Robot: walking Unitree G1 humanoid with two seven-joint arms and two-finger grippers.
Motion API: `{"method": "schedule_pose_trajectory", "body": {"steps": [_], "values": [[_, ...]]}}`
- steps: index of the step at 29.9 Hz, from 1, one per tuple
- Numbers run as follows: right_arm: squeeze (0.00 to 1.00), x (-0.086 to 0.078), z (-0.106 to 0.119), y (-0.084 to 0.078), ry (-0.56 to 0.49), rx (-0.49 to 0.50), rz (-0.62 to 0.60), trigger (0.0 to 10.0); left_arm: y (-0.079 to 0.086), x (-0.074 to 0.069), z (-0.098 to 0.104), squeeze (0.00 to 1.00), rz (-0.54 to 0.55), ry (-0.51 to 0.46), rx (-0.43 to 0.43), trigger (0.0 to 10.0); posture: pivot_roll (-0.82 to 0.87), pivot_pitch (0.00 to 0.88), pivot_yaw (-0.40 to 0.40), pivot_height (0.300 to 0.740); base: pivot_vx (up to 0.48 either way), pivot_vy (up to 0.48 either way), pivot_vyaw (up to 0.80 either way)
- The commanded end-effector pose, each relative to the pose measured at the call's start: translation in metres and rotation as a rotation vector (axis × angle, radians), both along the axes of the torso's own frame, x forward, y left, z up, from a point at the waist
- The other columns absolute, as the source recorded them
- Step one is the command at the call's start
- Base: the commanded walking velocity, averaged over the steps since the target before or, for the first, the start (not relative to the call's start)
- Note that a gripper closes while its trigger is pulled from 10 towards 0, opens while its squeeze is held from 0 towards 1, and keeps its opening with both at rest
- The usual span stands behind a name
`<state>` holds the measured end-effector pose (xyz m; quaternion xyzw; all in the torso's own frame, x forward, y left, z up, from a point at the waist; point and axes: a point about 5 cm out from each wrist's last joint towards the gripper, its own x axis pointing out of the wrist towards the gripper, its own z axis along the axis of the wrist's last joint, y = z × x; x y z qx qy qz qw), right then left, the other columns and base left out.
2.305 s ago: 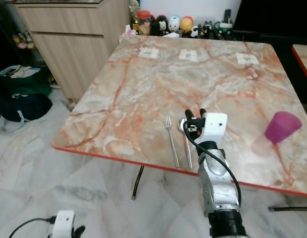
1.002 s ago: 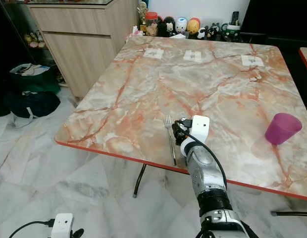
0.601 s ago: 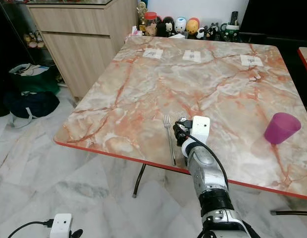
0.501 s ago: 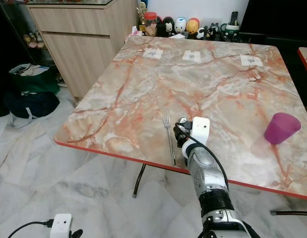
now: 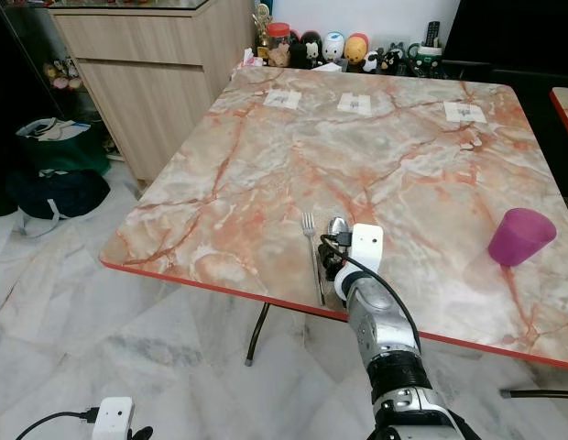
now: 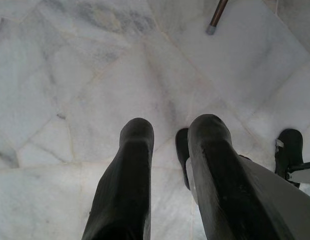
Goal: Setting the table
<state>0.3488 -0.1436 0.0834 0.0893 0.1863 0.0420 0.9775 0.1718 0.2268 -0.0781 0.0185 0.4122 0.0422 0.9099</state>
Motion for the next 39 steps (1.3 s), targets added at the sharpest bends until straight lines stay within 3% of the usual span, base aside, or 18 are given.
{"method": "schedule_pose_trajectory", "body": {"steps": [1, 18, 26, 33, 37, 38, 39], "values": [[0.00, -0.006, -0.013, -0.002, 0.066, -0.003, -0.010, 0.0, 0.001, -0.007, -0.003, 0.00, 0.003, 0.029, -0.004, 10.0, -0.03, 0.097, 0.029, 0.740, 0.000, 0.000, 0.00], [0.00, -0.006, -0.013, -0.004, 0.063, -0.007, -0.009, 0.0, -0.001, -0.002, -0.002, 0.00, 0.005, 0.025, -0.021, 10.0, -0.03, 0.104, 0.025, 0.740, 0.000, 0.000, 0.00], [0.00, -0.006, -0.013, -0.003, 0.065, -0.013, -0.006, 0.0, -0.008, -0.014, -0.009, 0.00, 0.004, 0.059, -0.027, 10.0, -0.03, 0.106, 0.023, 0.740, 0.000, 0.000, 0.00], [0.00, -0.006, -0.013, -0.004, 0.056, -0.027, -0.009, 0.0, 0.009, -0.025, -0.009, 0.00, 0.019, 0.086, -0.016, 10.0, -0.03, 0.106, 0.022, 0.740, 0.000, 0.000, 0.00], [0.00, -0.004, -0.007, -0.004, 0.001, -0.050, -0.019, 0.0, 0.020, -0.028, -0.007, 0.00, 0.028, 0.088, -0.006, 10.0, -0.03, 0.106, 0.021, 0.740, 0.000, 0.000, 0.00], [0.00, -0.003, 0.000, -0.005, -0.060, -0.076, -0.026, 10.0, 0.024, -0.028, -0.006, 0.00, 0.031, 0.088, 0.001, 10.0, -0.03, 0.103, 0.021, 0.740, 0.000, 0.000, 0.00], [0.00, -0.002, 0.011, -0.006, -0.155, -0.135, -0.021, 10.0, 0.024, -0.028, -0.006, 0.00, 0.033, 0.087, 0.003, 10.0, -0.03, 0.103, 0.021, 0.740, 0.000, 0.000, 0.00]]}}
